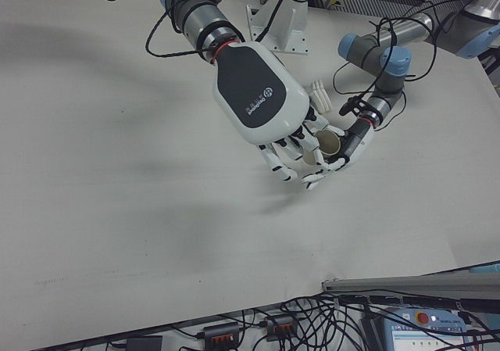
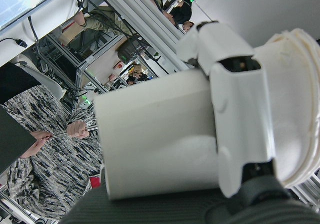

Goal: Pour water
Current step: 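Bring the white cup above the beige cup held by the left hand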

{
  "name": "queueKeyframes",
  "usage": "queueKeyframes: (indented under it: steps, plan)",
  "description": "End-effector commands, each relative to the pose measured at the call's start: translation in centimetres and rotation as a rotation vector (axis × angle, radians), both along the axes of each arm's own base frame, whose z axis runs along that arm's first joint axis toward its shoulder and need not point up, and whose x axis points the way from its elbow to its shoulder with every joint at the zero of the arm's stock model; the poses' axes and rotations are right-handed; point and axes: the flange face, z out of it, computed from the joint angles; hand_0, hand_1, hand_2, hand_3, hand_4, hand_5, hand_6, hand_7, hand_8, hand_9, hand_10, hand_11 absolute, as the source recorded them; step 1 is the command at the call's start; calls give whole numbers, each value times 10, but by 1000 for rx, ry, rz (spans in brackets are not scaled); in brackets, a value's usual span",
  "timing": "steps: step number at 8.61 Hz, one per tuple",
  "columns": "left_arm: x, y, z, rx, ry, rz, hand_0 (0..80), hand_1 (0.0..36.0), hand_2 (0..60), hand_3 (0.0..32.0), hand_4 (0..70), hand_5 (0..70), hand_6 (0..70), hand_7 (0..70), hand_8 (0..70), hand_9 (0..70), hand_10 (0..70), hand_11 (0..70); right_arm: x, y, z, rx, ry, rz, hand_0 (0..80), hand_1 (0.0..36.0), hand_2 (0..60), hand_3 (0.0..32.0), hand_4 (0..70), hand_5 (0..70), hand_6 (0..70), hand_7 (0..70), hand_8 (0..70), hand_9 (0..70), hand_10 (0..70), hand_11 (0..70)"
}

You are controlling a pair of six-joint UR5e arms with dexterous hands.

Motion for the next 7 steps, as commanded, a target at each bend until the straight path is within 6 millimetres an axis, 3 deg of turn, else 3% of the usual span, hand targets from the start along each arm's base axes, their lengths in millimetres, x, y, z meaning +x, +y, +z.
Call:
queueKeyframes:
  steps: [1, 5, 7]
  plan:
    - [16, -9, -28, 1, 16, -21, 800, 360, 600, 0, 391, 700, 209, 145, 123, 58, 67, 140, -20, 5, -8, 15, 40, -13, 800, 360, 600, 0, 700, 314, 700, 700, 562, 700, 231, 373]
    - [34, 4, -24, -9, 10, -9, 800, 360, 600, 0, 390, 700, 215, 150, 125, 60, 70, 143, -47, 13, -28, 16, 148, -21, 800, 360, 600, 0, 700, 315, 700, 700, 556, 700, 262, 417]
    - [34, 3, -22, -10, 9, -11, 800, 360, 600, 0, 390, 700, 218, 152, 126, 61, 69, 143, -71, 26, -24, 15, 227, -41, 800, 360, 600, 0, 700, 310, 700, 700, 550, 700, 226, 365]
